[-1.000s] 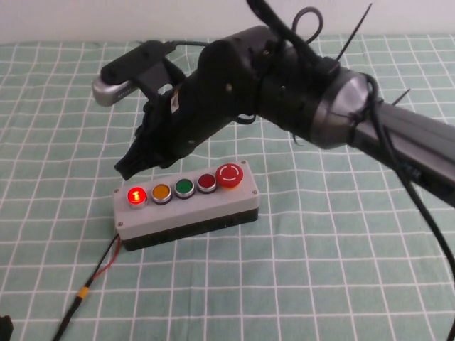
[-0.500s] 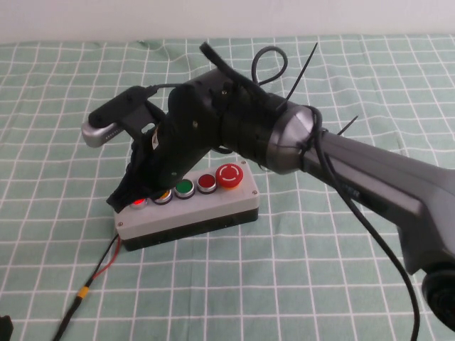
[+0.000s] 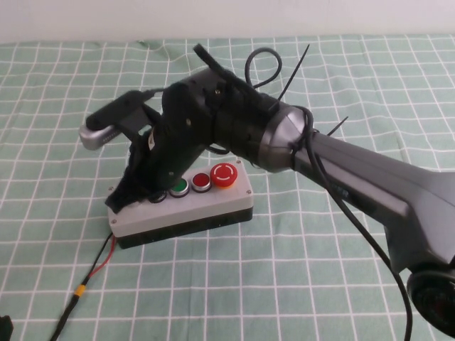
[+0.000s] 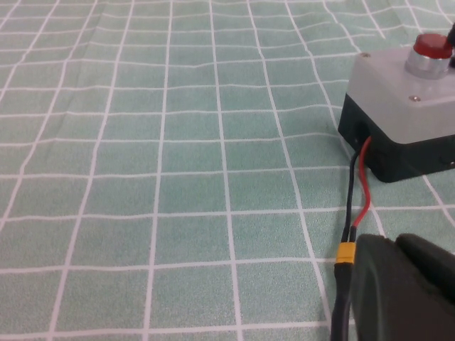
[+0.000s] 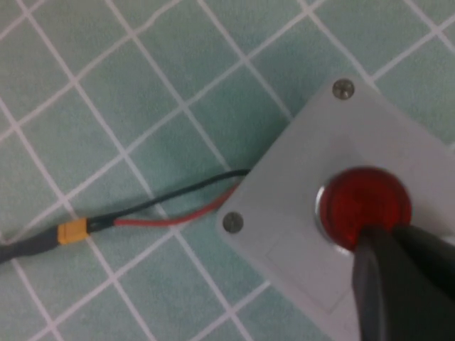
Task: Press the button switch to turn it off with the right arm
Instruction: 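Press the lit red button on the button box to turn it off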
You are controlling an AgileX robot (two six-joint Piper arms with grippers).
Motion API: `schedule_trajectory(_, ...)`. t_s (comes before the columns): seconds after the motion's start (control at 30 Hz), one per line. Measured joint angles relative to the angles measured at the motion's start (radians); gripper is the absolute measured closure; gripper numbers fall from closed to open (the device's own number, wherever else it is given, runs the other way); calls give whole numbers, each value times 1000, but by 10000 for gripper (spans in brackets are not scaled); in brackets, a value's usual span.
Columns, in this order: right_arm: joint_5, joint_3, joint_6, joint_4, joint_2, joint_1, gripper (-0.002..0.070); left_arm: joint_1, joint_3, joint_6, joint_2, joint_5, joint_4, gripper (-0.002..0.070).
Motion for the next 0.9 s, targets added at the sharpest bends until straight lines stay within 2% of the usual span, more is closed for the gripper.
schedule_trajectory(0.2,-28,-98,2,24,0,0,692,0,0,0,0,0,0,678)
schedule_trajectory(0.43,-46,-103,2,2,8,0,692,0,0,0,0,0,0,678)
schedule_trajectory(0.63,-6,-103,28,-171,-46,0,692,0,0,0,0,0,0,678)
schedule_trajectory(0.77,46,-103,86,-312,-149,0,692,0,0,0,0,0,0,678)
schedule_trajectory(0.9,89,-103,97,-373,-279,0,692,0,0,0,0,0,0,678)
